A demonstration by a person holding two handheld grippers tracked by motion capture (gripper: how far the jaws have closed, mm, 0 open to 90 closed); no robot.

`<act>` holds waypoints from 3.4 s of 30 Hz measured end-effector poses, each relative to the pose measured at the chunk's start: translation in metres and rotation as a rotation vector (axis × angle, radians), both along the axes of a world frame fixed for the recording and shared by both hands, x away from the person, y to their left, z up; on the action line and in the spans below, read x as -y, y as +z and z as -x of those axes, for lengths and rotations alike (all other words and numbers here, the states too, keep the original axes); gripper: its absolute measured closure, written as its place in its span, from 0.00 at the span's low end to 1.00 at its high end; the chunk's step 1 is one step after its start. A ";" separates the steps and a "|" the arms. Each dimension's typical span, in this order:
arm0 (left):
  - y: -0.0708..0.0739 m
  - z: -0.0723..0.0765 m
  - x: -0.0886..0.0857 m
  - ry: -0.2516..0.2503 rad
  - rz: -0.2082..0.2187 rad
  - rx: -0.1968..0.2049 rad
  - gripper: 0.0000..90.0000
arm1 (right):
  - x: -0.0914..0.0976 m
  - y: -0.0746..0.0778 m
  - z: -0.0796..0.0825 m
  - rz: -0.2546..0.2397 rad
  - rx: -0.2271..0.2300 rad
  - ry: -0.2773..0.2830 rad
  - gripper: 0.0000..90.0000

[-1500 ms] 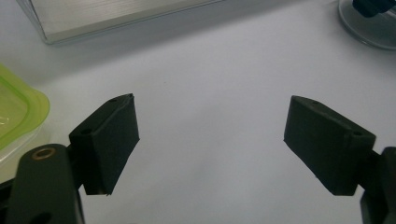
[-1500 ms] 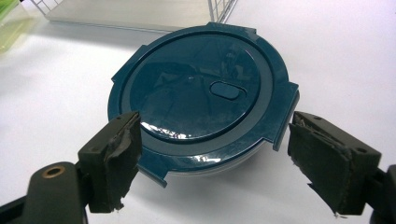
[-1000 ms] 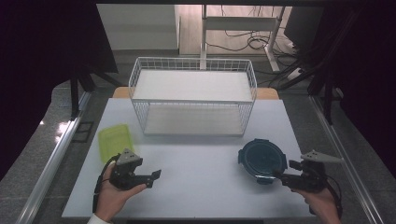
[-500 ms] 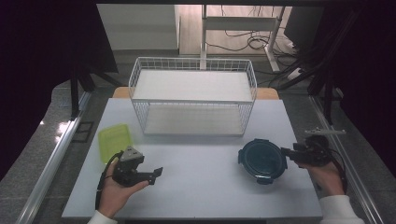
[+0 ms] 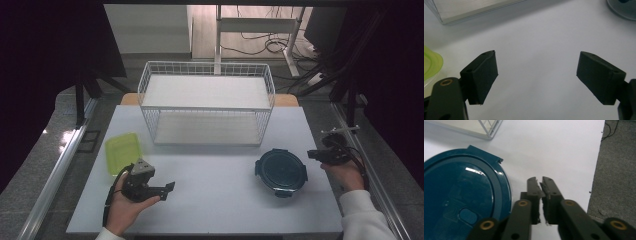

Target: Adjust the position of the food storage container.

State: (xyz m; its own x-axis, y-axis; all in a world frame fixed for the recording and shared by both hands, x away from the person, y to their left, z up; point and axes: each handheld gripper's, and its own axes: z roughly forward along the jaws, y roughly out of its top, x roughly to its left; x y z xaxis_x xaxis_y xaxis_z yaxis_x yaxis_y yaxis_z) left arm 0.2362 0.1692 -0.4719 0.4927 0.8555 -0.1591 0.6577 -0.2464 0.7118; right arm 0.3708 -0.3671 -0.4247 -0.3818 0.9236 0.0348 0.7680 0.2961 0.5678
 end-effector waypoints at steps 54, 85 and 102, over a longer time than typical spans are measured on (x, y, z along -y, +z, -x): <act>-0.006 0.006 0.001 0.013 -0.012 -0.030 0.19 | -0.082 -0.036 0.005 0.158 -0.157 0.252 0.99; -0.007 0.006 0.001 0.012 -0.012 -0.033 0.20 | -0.173 -0.046 0.030 0.158 -0.164 0.403 0.99; -0.008 0.005 0.000 0.010 -0.013 -0.034 0.20 | -0.223 -0.050 0.039 0.158 -0.170 0.496 0.99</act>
